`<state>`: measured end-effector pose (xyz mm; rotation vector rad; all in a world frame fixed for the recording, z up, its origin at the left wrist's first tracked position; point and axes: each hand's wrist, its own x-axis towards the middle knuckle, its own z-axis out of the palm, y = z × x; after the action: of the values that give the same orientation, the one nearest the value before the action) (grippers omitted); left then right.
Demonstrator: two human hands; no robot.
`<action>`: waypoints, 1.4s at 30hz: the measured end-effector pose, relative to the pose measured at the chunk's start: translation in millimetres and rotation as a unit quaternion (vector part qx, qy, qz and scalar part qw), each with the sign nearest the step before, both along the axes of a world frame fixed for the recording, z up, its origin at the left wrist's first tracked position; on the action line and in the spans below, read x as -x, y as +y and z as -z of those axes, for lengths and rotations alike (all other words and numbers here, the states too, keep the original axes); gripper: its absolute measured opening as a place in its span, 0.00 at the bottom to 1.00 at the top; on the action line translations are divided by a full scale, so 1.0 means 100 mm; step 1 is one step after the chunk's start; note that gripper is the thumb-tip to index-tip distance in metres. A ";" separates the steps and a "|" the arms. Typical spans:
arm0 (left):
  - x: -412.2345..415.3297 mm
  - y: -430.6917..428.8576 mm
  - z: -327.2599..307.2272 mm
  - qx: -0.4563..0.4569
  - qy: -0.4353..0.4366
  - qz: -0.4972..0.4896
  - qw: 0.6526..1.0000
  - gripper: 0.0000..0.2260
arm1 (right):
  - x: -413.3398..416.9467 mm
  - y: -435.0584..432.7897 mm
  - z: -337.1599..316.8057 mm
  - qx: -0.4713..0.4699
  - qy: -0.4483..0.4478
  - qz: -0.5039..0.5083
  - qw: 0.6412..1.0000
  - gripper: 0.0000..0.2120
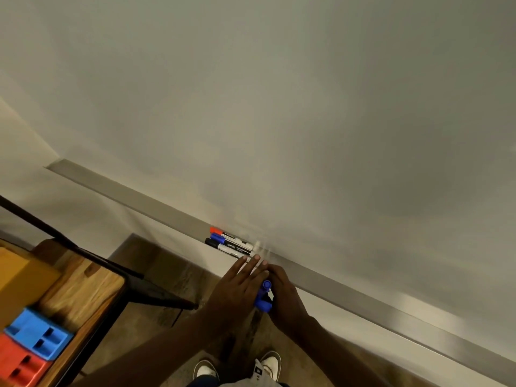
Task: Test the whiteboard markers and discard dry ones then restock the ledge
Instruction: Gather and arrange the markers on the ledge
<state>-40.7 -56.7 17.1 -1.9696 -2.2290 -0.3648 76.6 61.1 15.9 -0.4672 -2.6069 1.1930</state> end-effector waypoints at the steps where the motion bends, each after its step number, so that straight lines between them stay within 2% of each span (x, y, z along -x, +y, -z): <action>1: 0.04 -0.03 0.00 0.012 -0.002 -0.006 1.000 0.34 | 0.02 -0.01 -0.01 -0.017 -0.006 0.001 1.000 0.22; 3: 0.12 -0.09 0.01 0.033 0.004 -0.020 0.999 0.38 | 0.04 -0.04 0.00 -0.051 -0.019 0.018 0.998 0.17; 5: 0.22 -0.16 0.03 0.040 0.016 -0.023 0.999 0.36 | 0.09 -0.06 0.01 -0.088 -0.039 0.052 0.994 0.16; 9: 0.39 -0.26 0.11 0.050 0.055 -0.016 0.997 0.29 | 0.13 0.04 0.01 -0.141 -0.116 0.080 0.980 0.21; 13: 0.54 -0.32 0.12 0.062 0.082 0.001 0.995 0.27 | 0.14 0.25 0.07 -0.191 -0.148 0.070 0.968 0.26; 18: 0.65 -0.40 0.22 0.036 0.102 0.019 0.994 0.15 | 0.19 0.40 0.11 -0.172 -0.145 0.081 0.971 0.16; 22: 0.69 -0.41 0.21 0.071 0.098 0.020 0.992 0.21 | 0.19 0.42 0.19 -0.167 -0.172 0.106 0.965 0.10; 26: 0.68 -0.40 0.25 0.104 0.076 0.023 0.991 0.26 | 0.17 0.41 0.24 -0.163 -0.204 0.102 0.960 0.12; 42: 0.67 -0.28 0.31 0.130 0.059 0.006 0.990 0.26 | 0.24 0.46 0.41 -0.194 -0.173 0.075 0.963 0.10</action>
<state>-107.8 -84.6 -13.4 -2.0653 -2.2882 0.0439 52.7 107.3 -24.8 -0.8324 -2.9315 0.5691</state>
